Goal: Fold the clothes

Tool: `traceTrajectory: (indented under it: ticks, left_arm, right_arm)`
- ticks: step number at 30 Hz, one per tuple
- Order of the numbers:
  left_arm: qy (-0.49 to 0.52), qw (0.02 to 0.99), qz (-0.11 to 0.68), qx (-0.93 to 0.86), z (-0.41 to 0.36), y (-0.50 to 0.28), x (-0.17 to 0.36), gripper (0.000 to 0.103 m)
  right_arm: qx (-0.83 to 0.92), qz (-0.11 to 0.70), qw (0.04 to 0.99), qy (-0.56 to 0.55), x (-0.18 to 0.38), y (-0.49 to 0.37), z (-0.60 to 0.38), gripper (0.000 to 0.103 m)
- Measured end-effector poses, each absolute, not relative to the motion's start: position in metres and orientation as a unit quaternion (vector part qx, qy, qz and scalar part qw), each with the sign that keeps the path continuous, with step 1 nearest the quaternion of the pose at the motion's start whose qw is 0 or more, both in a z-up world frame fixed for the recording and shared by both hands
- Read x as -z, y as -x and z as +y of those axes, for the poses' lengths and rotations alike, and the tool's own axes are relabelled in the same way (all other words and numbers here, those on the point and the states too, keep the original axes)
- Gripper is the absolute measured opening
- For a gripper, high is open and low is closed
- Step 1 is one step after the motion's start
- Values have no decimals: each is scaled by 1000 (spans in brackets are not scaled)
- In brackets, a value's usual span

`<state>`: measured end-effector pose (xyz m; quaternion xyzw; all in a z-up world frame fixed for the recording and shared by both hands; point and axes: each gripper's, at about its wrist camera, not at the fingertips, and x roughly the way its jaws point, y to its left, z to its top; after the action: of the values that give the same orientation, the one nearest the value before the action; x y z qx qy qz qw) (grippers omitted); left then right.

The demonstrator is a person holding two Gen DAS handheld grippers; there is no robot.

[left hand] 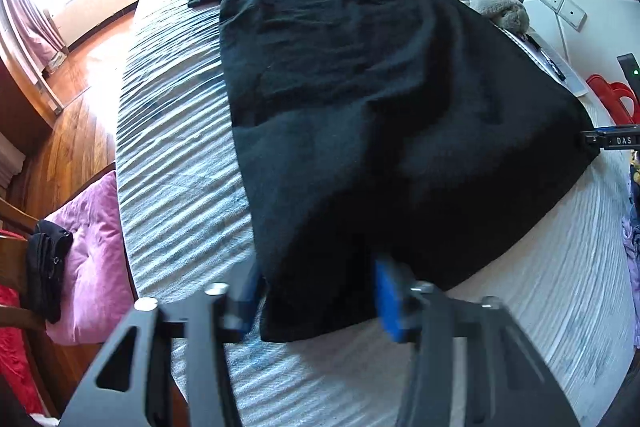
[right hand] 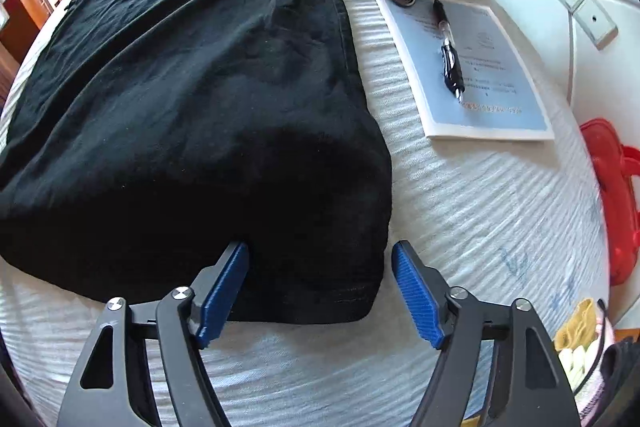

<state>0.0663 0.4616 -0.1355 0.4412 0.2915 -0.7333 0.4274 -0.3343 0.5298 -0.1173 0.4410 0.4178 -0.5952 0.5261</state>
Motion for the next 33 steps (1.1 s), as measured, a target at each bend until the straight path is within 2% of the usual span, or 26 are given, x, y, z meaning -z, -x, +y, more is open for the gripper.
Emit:
traceTrajectory:
  ticks: [1,2,5,11,15,18,22,24,25,26,28,31,33]
  left_arm:
    - [-446,418,301,732,463,-64,134,3]
    - [-449,409,308,733,464,-62,130,3]
    - [-430,398,303,751,469,-64,101,3]
    - [-357,407,291,789,464,-86,14,3]
    - [-332,405,295,799,473,-100,-14,3]
    - [-348,394,308,793,486,-104,-1,3]
    - [-408,379,328,763,497,-100,47,4]
    - [-447,373,327,744,507,-96,72,6]
    - [-464,369,326,736,512,-94,81,6]
    - [-472,362,328,733,516,-92,86,8]
    - [-477,353,326,736,521,-92,85,13]
    - [-466,345,314,752,520,-96,64,18]
    - [-453,349,301,764,509,-102,48,36]
  right_arm:
    - [600,427,517,-436,116,332,529,16]
    - [606,451,505,-418,115,327,529,4]
    - [613,473,502,-385,104,312,532,4]
    - [660,390,544,-343,19,312,544,4]
    - [680,369,543,-326,-22,314,556,4]
    - [674,407,523,-328,-17,319,560,4]
    - [652,455,493,-353,15,326,571,5]
    - [645,477,478,-358,30,327,575,17]
    - [644,487,470,-358,36,326,578,29]
    - [642,497,461,-358,41,326,581,33]
    - [641,495,462,-361,42,323,587,34]
    - [650,469,480,-358,27,314,592,42]
    - [651,441,501,-361,16,307,593,43]
